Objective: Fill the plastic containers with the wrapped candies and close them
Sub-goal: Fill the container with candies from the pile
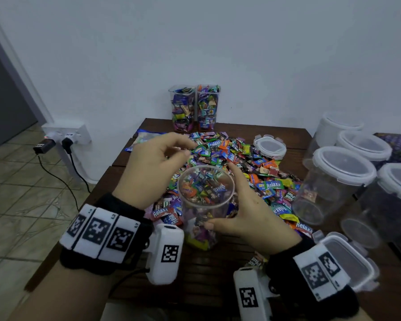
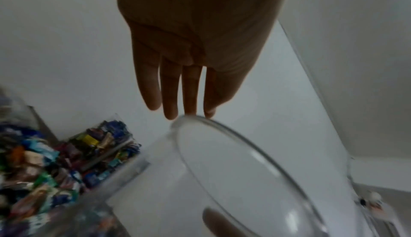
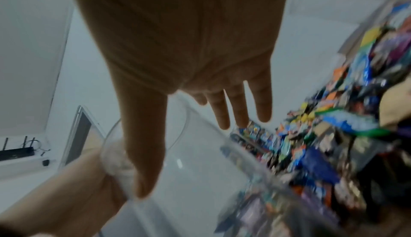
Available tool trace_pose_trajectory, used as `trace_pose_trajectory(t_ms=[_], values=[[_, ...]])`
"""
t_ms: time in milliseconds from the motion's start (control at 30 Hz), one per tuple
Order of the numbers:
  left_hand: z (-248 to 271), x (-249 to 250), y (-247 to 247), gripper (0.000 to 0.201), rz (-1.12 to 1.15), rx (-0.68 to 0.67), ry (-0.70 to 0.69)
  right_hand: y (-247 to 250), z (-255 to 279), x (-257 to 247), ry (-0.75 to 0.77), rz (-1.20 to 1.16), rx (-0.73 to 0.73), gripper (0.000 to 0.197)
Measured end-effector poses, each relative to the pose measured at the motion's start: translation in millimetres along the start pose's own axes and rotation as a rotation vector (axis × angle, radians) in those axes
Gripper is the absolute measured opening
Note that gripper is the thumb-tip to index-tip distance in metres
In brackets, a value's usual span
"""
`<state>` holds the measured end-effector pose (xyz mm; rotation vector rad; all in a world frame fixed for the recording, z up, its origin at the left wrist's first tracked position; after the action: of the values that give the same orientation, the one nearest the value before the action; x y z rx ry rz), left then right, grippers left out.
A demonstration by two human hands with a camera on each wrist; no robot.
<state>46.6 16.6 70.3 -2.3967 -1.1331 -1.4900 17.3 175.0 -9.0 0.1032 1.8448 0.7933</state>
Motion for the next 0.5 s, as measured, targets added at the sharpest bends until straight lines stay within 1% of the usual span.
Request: trace_pose_trajectory(t_ms=[67,100,133,167,233,267,300,333,367,400,433,500], values=[[1.7,-23.4,11.5,0.025,-0.049,0.055,0.072,4.9,0.7,14.5,-0.012,0.166,-0.055,0.117],[3.6,-35.2,12.3,0.028,-0.107,0.033,0.107,7.2,1.7,22.0,-0.025,0.232,-0.086,0.116],[6.5,-47.5,9.3,0.027,-0.199,-0.035,0.136,8.7,3.0,28.6,-0.034,0.305,-0.121,0.115],[11.1,-59.0,3.0,0.024,-0.327,-0.139,0.144,9.1,5.9,34.9,-0.045,0.392,-0.172,0.113],[23.2,-77.7,-9.5,0.023,-0.621,-0.365,0.122,11.3,12.7,46.7,-0.07,0.604,-0.273,0.107],[27.4,-84.8,-12.7,0.017,-0.729,-0.44,0.115,13.4,15.4,51.7,-0.079,0.712,-0.31,0.097],[31.0,-89.0,-15.5,0.006,-0.791,-0.5,0.108,15.0,18.2,54.0,-0.068,0.8,-0.346,0.079],[36.5,-93.7,-18.8,0.007,-0.834,-0.567,0.108,13.9,21.0,53.7,-0.049,0.85,-0.382,0.054],[43.7,-101.2,-23.2,0.015,-0.865,-0.649,0.107,10.5,25.7,52.6,-0.034,0.861,-0.427,0.03],[52.8,-108.1,-27.8,0.018,-0.878,-0.743,0.123,4.8,32.9,55.1,-0.042,0.852,-0.496,0.023],[61.4,-112.9,-32.9,0.016,-0.863,-0.825,0.141,-3.0,42.1,57.7,-0.056,0.825,-0.579,0.024],[76.5,-120.2,-40.9,0.007,-0.785,-0.926,0.208,-18.8,58.1,64.9,-0.103,0.753,-0.718,0.013]])
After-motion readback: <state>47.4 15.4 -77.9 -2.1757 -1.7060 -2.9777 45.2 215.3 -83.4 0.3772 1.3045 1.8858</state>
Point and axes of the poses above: each hand's wrist, its own z-axis away from the middle knuckle, its own y-axis out of the back of the hand, x = y × z, the point moved 10 cm from there along -z, towards the middle knuckle, and after that the axes turned 14 degrees about x, right-handed, at the moved point
